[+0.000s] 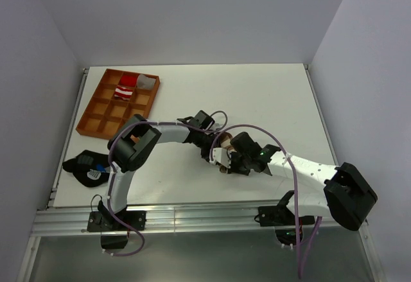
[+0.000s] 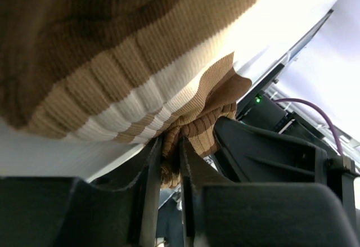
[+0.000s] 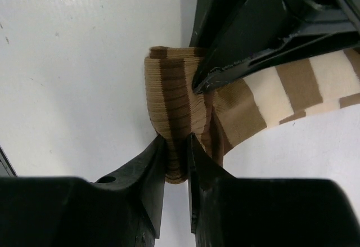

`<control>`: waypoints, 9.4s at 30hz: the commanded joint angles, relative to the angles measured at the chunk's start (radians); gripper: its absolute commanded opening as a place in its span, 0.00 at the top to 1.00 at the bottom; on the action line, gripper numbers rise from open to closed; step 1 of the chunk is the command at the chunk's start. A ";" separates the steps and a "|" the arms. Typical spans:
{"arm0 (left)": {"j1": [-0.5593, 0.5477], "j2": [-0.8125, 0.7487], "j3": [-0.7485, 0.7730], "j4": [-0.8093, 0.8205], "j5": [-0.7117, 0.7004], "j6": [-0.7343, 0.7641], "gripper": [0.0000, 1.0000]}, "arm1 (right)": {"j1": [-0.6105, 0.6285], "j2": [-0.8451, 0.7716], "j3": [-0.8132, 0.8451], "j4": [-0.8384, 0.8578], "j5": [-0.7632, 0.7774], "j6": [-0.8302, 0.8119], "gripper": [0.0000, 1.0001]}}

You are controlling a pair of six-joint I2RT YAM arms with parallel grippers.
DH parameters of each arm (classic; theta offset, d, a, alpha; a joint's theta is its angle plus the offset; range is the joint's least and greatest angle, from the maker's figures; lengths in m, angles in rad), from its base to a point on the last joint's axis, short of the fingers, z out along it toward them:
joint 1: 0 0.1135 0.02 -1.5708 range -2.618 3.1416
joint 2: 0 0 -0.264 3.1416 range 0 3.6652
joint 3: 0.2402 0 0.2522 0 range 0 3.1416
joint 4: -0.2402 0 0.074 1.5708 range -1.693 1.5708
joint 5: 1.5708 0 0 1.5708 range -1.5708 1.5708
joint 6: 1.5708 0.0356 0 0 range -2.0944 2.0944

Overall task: Roll the socks
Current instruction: Roll the sock at the center of the board.

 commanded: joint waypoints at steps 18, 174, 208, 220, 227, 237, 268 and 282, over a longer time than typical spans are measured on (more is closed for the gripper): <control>0.017 -0.346 -0.584 0.841 -0.340 -0.242 0.63 | -0.291 0.370 0.274 -0.409 -0.394 -0.172 0.86; -0.012 0.044 -0.332 0.400 -0.009 0.058 1.00 | -0.461 0.599 0.721 -0.210 -0.216 0.236 0.61; 0.008 0.151 -0.209 0.228 0.024 0.048 1.00 | -0.383 -0.059 0.163 -0.337 -0.425 -0.312 0.39; 0.009 0.156 -0.206 0.226 0.030 0.051 1.00 | -0.171 -0.073 0.089 -0.210 -0.306 -0.226 0.37; 0.009 0.150 -0.207 0.226 0.033 0.054 1.00 | -0.131 -0.019 0.051 -0.124 -0.246 -0.203 0.39; 0.009 0.123 -0.224 0.258 0.061 0.057 1.00 | -0.121 0.107 0.043 -0.021 -0.171 -0.146 0.70; 0.052 -0.369 -0.698 0.850 -0.440 0.022 0.59 | -0.338 0.648 0.557 -0.598 -0.431 -0.178 0.85; -0.093 -0.519 -0.718 0.927 -0.571 0.359 0.54 | -0.386 0.973 0.939 -0.837 -0.465 -0.137 0.84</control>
